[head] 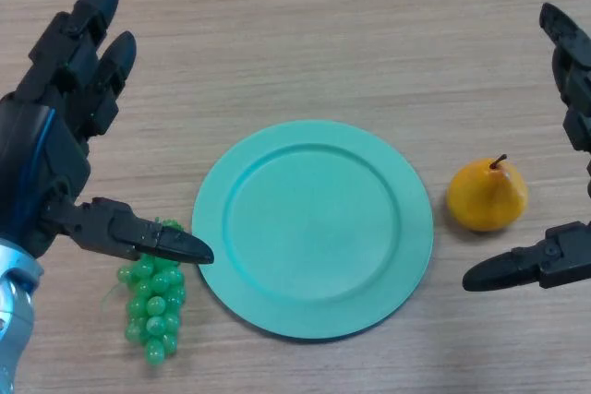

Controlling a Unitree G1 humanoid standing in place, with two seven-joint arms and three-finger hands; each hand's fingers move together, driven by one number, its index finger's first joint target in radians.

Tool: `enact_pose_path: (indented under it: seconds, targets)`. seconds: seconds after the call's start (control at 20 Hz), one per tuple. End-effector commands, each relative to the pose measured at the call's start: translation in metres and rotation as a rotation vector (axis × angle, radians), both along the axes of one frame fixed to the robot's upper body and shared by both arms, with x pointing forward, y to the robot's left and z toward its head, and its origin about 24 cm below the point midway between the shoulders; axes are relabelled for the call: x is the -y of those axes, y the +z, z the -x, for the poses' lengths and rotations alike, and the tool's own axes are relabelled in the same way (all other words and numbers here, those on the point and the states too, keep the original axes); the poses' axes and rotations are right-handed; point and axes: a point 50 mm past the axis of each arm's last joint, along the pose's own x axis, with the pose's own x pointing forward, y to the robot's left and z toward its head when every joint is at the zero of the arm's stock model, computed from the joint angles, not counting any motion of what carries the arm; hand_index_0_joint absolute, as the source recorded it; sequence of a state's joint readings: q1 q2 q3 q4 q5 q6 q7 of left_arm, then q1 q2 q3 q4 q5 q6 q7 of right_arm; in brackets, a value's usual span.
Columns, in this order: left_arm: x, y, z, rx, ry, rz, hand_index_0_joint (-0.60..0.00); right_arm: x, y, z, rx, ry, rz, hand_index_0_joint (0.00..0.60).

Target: Pick up the yellow pear and place it on the plate

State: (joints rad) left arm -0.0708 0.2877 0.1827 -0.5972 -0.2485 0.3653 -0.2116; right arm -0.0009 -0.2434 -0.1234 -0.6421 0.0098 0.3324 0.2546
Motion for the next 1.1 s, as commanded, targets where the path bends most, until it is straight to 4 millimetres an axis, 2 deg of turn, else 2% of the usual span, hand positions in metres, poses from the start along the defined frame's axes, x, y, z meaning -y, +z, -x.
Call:
enact_pose_path:
  seconds: [0.05, 0.35, 0.6, 0.75, 0.95, 1.1]
  targets:
    - [-0.006, 0.030, 0.010, 0.215, 0.032, -0.035, 0.000, 0.005, 0.032, 0.008, 0.199, -0.006, 0.000, 0.000]
    - [-0.004, 0.030, 0.012, 0.194, 0.020, -0.032, 0.000, 0.004, 0.035, 0.011, 0.199, 0.000, -0.022, 0.000]
    - [-0.006, 0.023, 0.014, 0.229, 0.040, -0.039, 0.000, 0.008, 0.029, 0.001, 0.170, 0.015, -0.011, 0.000]
    - [-0.008, 0.017, 0.016, 0.153, 0.006, -0.086, 0.000, 0.014, 0.023, -0.015, 0.107, 0.030, -0.050, 0.000]
    - [-0.005, 0.021, 0.017, 0.164, 0.014, -0.072, 0.000, 0.024, 0.005, -0.041, 0.065, 0.048, -0.067, 0.000]
    - [0.000, 0.023, 0.017, 0.181, 0.008, -0.061, 0.000, 0.032, -0.007, -0.062, 0.083, 0.032, -0.010, 0.000]
